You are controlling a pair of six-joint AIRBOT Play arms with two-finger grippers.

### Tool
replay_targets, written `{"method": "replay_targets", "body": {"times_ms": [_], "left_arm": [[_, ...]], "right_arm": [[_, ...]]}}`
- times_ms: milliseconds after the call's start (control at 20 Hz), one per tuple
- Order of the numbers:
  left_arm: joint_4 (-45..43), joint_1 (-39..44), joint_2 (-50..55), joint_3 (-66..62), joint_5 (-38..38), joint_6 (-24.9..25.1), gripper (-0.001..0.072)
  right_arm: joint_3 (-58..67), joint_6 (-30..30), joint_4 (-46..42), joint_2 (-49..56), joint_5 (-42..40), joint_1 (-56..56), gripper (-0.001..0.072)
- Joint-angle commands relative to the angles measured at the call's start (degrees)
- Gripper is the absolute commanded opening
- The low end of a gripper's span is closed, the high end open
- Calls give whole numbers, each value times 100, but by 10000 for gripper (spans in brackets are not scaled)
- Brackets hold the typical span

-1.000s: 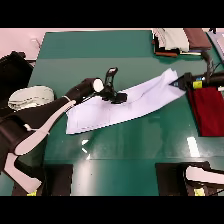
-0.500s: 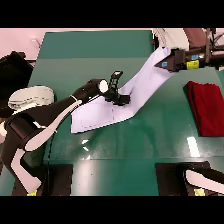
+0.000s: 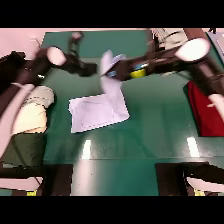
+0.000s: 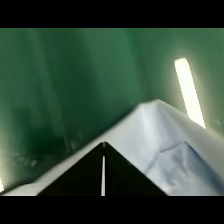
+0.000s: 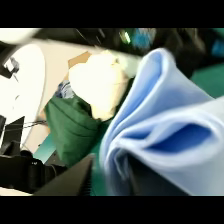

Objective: Fold the shirts.

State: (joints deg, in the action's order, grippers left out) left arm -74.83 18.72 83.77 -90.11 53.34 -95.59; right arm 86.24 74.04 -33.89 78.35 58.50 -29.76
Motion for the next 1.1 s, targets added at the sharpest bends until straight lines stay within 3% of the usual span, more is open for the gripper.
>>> {"method": "replay_targets", "body": {"times_ms": [0,200,500,600,800,1050], "left_arm": [[-481,-846,-964,-2,166,11,23],[-529,-1088,-1259,11,501,181,23],[-208,-1036,-1248,52,568,271,23],[-129,-1036,-1246,52,564,295,23],[-125,-1036,-1246,52,531,315,23],[-120,-1036,-1246,52,501,310,23]], "right_arm": [[459,-131,-17,901,-1054,-1285,343],[927,-144,-529,1248,-382,-1139,343],[-1325,168,-1482,247,72,861,352],[-1947,170,-1541,304,254,1622,588],[-2181,175,-1272,1165,450,2223,572],[-1333,111,-424,2323,411,1482,567]]}}
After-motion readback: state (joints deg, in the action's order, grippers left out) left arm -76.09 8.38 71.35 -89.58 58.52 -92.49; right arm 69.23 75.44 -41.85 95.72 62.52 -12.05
